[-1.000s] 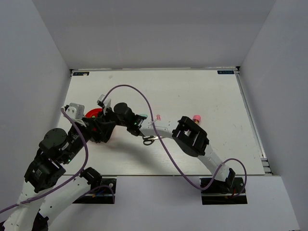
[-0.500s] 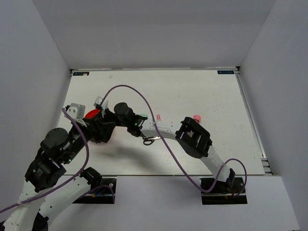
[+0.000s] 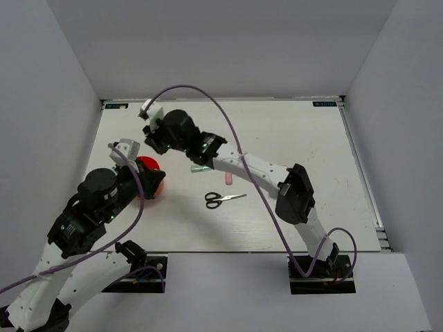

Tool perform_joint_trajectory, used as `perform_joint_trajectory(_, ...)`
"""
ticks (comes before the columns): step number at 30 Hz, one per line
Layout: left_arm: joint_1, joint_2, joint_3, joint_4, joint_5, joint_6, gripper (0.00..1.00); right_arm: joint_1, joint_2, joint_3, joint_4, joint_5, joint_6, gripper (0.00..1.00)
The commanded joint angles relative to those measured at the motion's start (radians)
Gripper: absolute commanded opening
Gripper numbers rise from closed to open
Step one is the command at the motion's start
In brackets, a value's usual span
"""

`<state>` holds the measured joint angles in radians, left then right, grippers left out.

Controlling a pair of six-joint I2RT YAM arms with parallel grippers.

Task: Sort the stationery into containers
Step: Pick up the stationery from the center of the board.

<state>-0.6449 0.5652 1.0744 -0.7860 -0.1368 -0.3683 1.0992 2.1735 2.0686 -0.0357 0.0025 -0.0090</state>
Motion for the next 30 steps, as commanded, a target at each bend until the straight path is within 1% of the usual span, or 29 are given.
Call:
perform_joint_trajectory(1, -0.002, 0.103, 0.025, -0.054, 0.052, 0.012, 0.01, -0.117, -0.029, 0.026, -0.459, 0.054, -0.038, 0.33)
perform_joint_trajectory(2, -0.002, 0.149, 0.019, -0.068, 0.068, 0.019, 0.07, -0.157, -0.05, 0.015, -0.492, 0.045, -0.045, 0.49)
perform_joint_trajectory(3, -0.004, 0.172, 0.013, -0.07, 0.106, 0.031, 0.15, -0.2, -0.072, -0.017, -0.597, -0.041, -0.049, 0.63)
perform_joint_trajectory(4, -0.002, 0.246, 0.015, -0.087, 0.112, 0.035, 0.25, -0.223, -0.084, -0.021, -0.646, -0.061, -0.051, 0.69)
perform_joint_trajectory(5, -0.002, 0.271, 0.016, -0.088, 0.135, 0.046, 0.5, -0.292, -0.095, -0.018, -0.691, -0.079, -0.052, 0.69)
perform_joint_trajectory(6, -0.002, 0.291, 0.012, -0.081, 0.155, 0.107, 0.63, -0.317, -0.115, -0.06, -0.775, -0.161, -0.062, 0.69)
perform_joint_trajectory(7, -0.002, 0.333, 0.012, -0.076, 0.172, 0.138, 0.72, -0.34, -0.125, -0.077, -0.8, -0.191, -0.101, 0.56)
perform_joint_trajectory(8, -0.002, 0.375, 0.007, -0.078, 0.198, 0.175, 0.87, -0.384, -0.141, -0.114, -0.823, -0.269, -0.121, 0.46)
perform_joint_trajectory(9, -0.002, 0.392, 0.001, -0.049, 0.227, 0.295, 0.88, -0.428, -0.182, -0.131, -0.872, -0.338, -0.14, 0.3)
perform_joint_trajectory(10, 0.004, 0.439, -0.013, -0.038, 0.255, 0.331, 0.88, -0.452, -0.198, -0.181, -0.913, -0.416, -0.187, 0.06)
perform_joint_trajectory(11, 0.01, 0.488, -0.014, -0.024, 0.264, 0.406, 0.86, -0.496, -0.213, -0.206, -0.937, -0.468, -0.2, 0.0)
perform_joint_trajectory(12, 0.011, 0.548, -0.011, 0.009, 0.278, 0.434, 0.76, -0.516, -0.265, -0.229, -0.946, -0.536, -0.219, 0.0)
perform_joint_trajectory(13, -0.018, 0.579, 0.021, 0.011, 0.246, 0.483, 0.7, -0.566, -0.282, -0.311, -0.96, -0.708, -0.276, 0.04)
perform_joint_trajectory(14, -0.022, 0.684, 0.036, 0.011, 0.252, 0.521, 0.66, -0.591, -0.32, -0.339, -0.963, -0.763, -0.299, 0.31)
perform_joint_trajectory(15, -0.021, 0.718, 0.05, 0.045, 0.273, 0.538, 0.61, -0.607, -0.337, -0.369, -0.966, -0.807, -0.321, 0.44)
perform_joint_trajectory(16, -0.016, 0.751, 0.089, 0.053, 0.302, 0.564, 0.59, -0.631, -0.372, -0.466, -0.937, -0.87, -0.341, 0.55)
perform_joint_trajectory(17, -0.01, 0.784, 0.11, 0.071, 0.309, 0.581, 0.59, -0.639, -0.421, -0.507, -0.92, -0.895, -0.348, 0.6)
perform_joint_trajectory(18, 0.017, 0.897, 0.151, 0.071, 0.322, 0.589, 0.59, -0.647, -0.446, -0.578, -0.906, -0.906, -0.351, 0.58)
perform_joint_trajectory(19, 0.03, 0.933, 0.197, 0.07, 0.333, 0.603, 0.58, -0.665, -0.518, -0.655, -0.829, -0.901, -0.348, 0.49)
perform_joint_trajectory(20, 0.042, 1.0, 0.24, 0.067, 0.347, 0.615, 0.58, -0.671, -0.538, -0.688, -0.805, -0.898, -0.348, 0.39)
perform_joint_trajectory(21, 0.066, 1.066, 0.261, 0.064, 0.364, 0.621, 0.56, -0.679, -0.559, -0.744, -0.77, -0.882, -0.347, 0.21)
perform_joint_trajectory(22, 0.083, 1.119, 0.28, 0.054, 0.377, 0.637, 0.56, -0.693, -0.62, -0.771, -0.75, -0.872, -0.351, 0.14)
perform_joint_trajectory(23, 0.097, 1.145, 0.329, 0.057, 0.365, 0.649, 0.56, -0.699, -0.638, -0.833, -0.728, -0.868, -0.362, 0.07)
perform_joint_trajectory(24, 0.106, 1.192, 0.349, 0.053, 0.361, 0.655, 0.56, -0.72, -0.655, -0.852, -0.702, -0.868, -0.376, 0.0)
perform_joint_trajectory(25, 0.113, 1.241, 0.369, 0.05, 0.349, 0.673, 0.56, -0.729, -0.694, -0.861, -0.705, -0.865, -0.387, 0.0)
perform_joint_trajectory(26, 0.116, 1.265, 0.431, 0.048, 0.336, 0.674, 0.56, -0.737, -0.704, -0.876, -0.714, -0.859, -0.4, 0.0)
perform_joint_trajectory(27, 0.12, 1.338, 0.458, 0.036, 0.33, 0.686, 0.56, -0.74, -0.724, -0.881, -0.714, -0.855, -0.413, 0.0)
perform_joint_trajectory(29, 0.131, 1.386, 0.548, 0.022, 0.31, 0.701, 0.56, -0.766, -0.756, -0.89, -0.716, -0.851, -0.417, 0.0)
perform_joint_trajectory(30, 0.131, 1.454, 0.568, 0.008, 0.307, 0.707, 0.56, -0.783, -0.761, -0.892, -0.719, -0.855, -0.422, 0.0)
